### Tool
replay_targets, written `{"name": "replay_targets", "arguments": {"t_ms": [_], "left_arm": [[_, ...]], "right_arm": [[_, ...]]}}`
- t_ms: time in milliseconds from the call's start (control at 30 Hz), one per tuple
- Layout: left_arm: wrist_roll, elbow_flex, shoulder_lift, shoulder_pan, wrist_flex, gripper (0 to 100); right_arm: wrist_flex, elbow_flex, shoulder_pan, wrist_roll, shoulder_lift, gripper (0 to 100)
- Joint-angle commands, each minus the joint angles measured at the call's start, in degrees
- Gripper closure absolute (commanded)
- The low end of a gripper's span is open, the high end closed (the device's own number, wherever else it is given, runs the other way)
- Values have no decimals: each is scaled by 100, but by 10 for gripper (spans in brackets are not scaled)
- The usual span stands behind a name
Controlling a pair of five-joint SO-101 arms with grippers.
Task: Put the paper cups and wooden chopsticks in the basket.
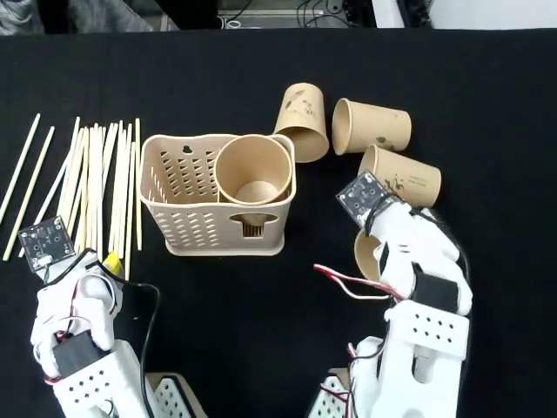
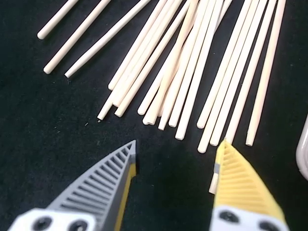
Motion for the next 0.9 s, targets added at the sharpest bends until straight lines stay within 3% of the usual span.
{"name": "replay_targets", "arguments": {"t_ms": [0, 300, 467, 667, 867], "left_arm": [[26, -40, -35, 66, -97, 739], [26, -40, -35, 66, -97, 739], [26, -40, -35, 66, -97, 739], [26, -40, -35, 66, -97, 739], [26, -40, -35, 66, -97, 739]], "right_arm": [[-123, -470, 97, -404, -374, 986], [1398, -1666, 97, -1609, -1279, 987], [2233, -3143, -18, -2796, -1279, 987], [3182, -4708, -1644, -4193, -1165, 987], [3367, -6264, -3270, -5275, 57, 987]]}}
